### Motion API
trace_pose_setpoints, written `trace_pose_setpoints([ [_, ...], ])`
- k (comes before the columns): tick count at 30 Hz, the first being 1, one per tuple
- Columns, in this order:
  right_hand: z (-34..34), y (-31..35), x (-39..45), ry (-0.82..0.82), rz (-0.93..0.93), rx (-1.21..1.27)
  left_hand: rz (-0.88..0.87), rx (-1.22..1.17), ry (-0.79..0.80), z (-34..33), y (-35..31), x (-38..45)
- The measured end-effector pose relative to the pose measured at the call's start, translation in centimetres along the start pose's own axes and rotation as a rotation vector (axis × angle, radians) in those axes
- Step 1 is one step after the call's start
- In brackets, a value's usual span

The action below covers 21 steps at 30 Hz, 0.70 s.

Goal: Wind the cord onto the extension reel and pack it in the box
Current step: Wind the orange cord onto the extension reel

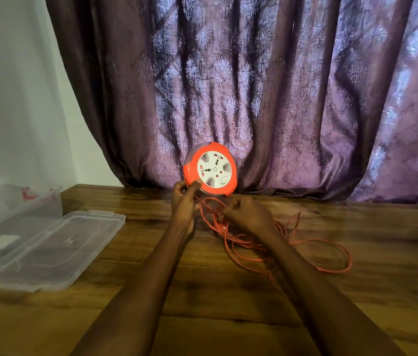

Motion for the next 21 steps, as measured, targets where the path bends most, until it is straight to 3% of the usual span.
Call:
trace_pose_setpoints([
  [9, 1.3, -7.6, -0.3, -0.060, -0.360, 0.114, 0.003, -0.034, -0.039, 0.6, -0.4, 0.2],
  [15, 3.7, -10.3, -1.7, -0.306, -0.398, 0.059, 0.011, 0.000, -0.029, 0.6, 0.0, 0.1],
  [21, 3.7, -10.8, -2.1, -0.259, -0.400, -0.037, 0.029, 0.046, -0.022, 0.4, 0.4, 0.0],
])
Point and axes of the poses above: each hand's wrist, its own x-axis towards the middle knuckle, its own z-axis out of the back of the hand, y = z × x, the point moved 6 cm from there along x, towards the middle knuckle, and after that the axes turned 15 degrees about z, right-handed, at the moved point
